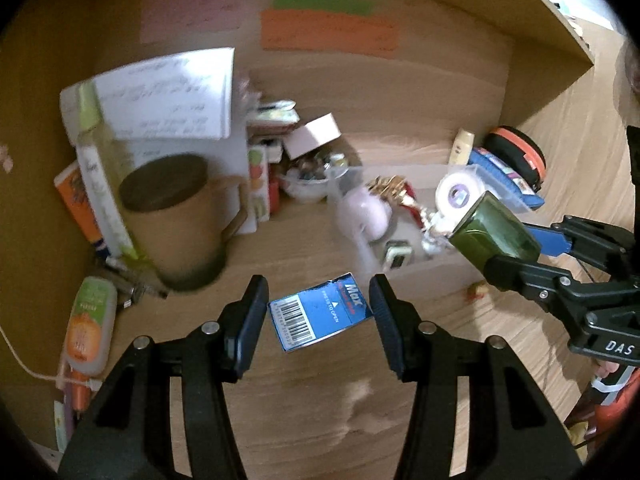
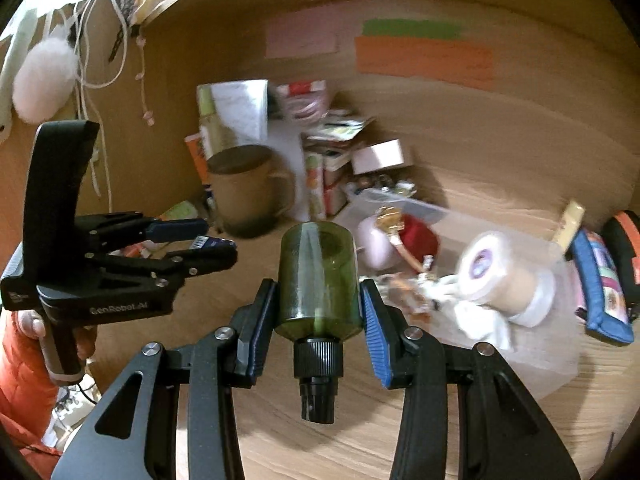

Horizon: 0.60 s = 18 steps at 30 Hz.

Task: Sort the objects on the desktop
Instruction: 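Lift the green bottle upright with the right gripper while the left gripper lifts the card, then lower the bottle and card into the clear box and open both grippers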

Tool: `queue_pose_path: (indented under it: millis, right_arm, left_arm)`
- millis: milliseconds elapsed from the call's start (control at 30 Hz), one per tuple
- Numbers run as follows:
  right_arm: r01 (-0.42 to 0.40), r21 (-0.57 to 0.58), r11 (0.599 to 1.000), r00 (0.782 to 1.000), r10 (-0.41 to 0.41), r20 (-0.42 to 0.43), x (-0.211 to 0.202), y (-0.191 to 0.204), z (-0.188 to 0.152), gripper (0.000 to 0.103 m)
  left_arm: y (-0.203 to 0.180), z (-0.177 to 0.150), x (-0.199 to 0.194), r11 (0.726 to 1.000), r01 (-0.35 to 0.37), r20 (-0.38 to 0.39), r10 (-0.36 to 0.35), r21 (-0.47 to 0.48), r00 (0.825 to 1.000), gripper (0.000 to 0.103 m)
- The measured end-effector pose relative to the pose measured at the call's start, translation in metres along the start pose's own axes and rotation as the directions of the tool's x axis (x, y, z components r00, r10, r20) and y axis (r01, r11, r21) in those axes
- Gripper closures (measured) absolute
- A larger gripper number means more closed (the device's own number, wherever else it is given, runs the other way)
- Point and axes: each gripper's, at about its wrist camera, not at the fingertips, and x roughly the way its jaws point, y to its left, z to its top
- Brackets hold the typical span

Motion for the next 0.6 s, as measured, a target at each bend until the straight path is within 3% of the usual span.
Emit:
queue_pose_path:
  millis: [267,600]
  right_arm:
    - [0.034,0.061,0.998,0.999,-0.037,0.038,-0.014,-0.042,-0.002,0.065]
    - [0.079,0.084,0.993,0.996,-0.082,0.034,-0.009,-0.079,0.000,0.065]
  left_arm:
    - [-0.026,0.024,0.006,0.999,0.009,0.029,-0.010,0.036,1.000,0.051]
    - [-0.055,0.040,0.035,0.997,0.048,0.000,-0.048,0.064,0.999,0.051]
